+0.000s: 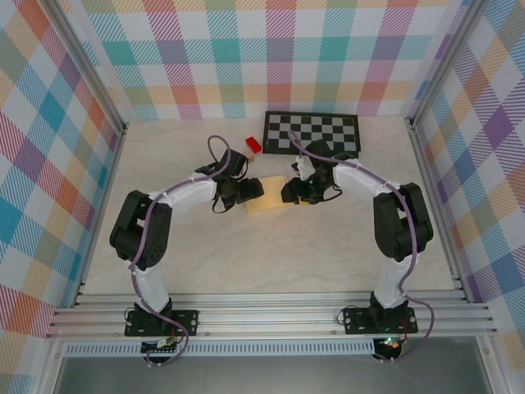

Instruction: Fold the paper box

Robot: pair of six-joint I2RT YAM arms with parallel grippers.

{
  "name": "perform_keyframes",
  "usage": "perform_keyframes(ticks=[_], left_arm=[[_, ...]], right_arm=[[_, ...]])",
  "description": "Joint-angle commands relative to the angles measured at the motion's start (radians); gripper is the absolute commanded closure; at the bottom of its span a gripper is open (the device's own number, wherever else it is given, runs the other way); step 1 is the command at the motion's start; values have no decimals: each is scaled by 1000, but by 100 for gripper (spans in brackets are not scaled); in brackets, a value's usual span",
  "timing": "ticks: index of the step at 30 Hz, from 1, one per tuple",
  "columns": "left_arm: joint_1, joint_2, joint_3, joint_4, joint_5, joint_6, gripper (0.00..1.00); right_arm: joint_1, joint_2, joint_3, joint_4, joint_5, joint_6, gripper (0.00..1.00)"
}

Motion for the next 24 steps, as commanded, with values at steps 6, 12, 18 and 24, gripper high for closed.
perform_keyframes(ticks=[6,12,18,24], left_arm=[[3,14,-32,42,30,-44,21],[3,12,-33,45,25,-47,20],[3,22,-32,48,28,-50,20],[4,20,-29,57,42,-66,20]], right_arm=[[-2,16,-2,84,-138,81,57],[-1,7,-5,62,-122,76,52],[-2,-63,-59,25,95,19,43],[-1,-28,-67,71,39,39,42]])
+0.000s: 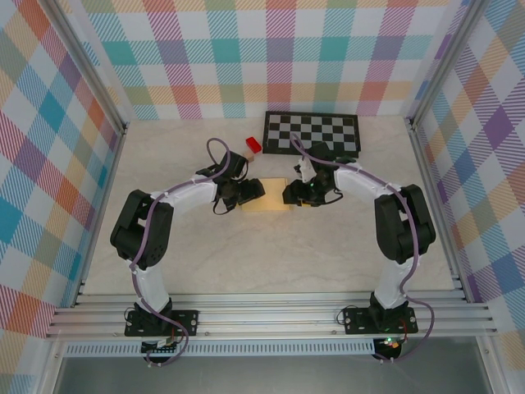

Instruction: Fold the paper box

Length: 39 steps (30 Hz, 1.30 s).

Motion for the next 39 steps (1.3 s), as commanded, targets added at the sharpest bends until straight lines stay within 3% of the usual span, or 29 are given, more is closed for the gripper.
perform_keyframes(ticks=[1,19,27,29,34,39], left_arm=[[3,13,-5,12,16,-17,20],[-24,27,-12,40,11,-58,21],[-29,23,-13,42,2,-64,21],[-29,19,-17,44,-1,-67,21],[-29,9,-29,47,-19,-72,21],[-29,6,-35,55,-28,-82,21]], right_arm=[[-2,6,-4,30,-35,-1,43],[15,1,-68,213,-298,181,45],[21,-10,-85,220,-249,216,65],[21,-18,-99,233,-237,239,65],[21,-71,-164,271,-187,310,52],[21,-121,-238,340,-185,372,56]])
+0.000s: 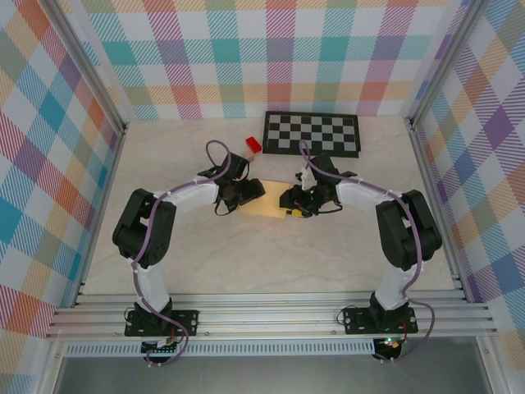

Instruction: Fold the paper box

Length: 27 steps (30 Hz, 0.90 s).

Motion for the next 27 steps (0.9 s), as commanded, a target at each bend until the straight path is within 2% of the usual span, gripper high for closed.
perform_keyframes(ticks=[1,4,7,11,15,27], left_arm=[[-15,-13,-20,13,-7,-17,21],[-14,-13,-22,15,-13,-23,21],[-16,-19,-27,18,-13,-27,21],[-15,-31,-36,15,-18,-26,21],[-15,-36,-40,15,-18,-25,21],[-18,-41,-41,20,-14,-41,21]], right_arm=[[6,-41,-29,75,-6,66,56],[6,-39,-42,88,-9,90,54],[7,-51,-67,83,35,101,48],[8,-80,-108,97,80,109,45],[14,-64,-111,129,40,125,46],[52,-30,-111,186,35,174,46]])
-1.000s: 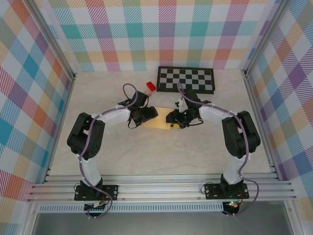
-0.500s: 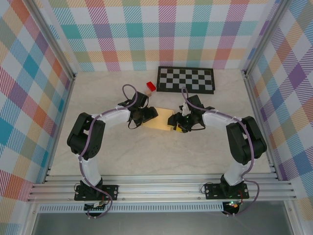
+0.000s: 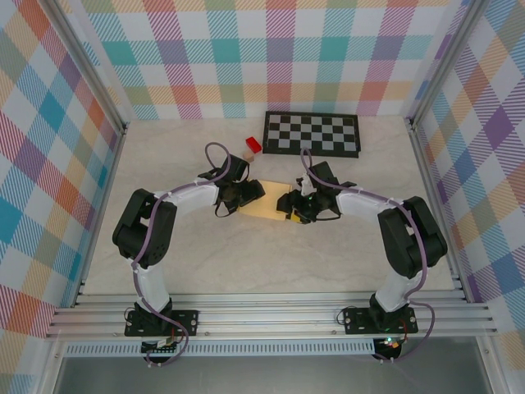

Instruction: Fold the paper box

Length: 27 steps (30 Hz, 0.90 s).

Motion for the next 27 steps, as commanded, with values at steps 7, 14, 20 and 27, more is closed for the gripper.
perform_keyframes(ticks=[7,14,20,27], left_arm=[[-22,-41,-16,-6,-5,-21,21],[-28,-40,-20,-6,-8,-30,21],[-33,-35,-18,33,1,-38,21],[-39,-37,-16,33,1,-38,21]], right_arm=[[18,28,9,93,-55,63,50],[21,21,-14,148,-53,106,65],[21,17,-24,177,-43,132,76],[21,19,-39,231,-37,178,100]])
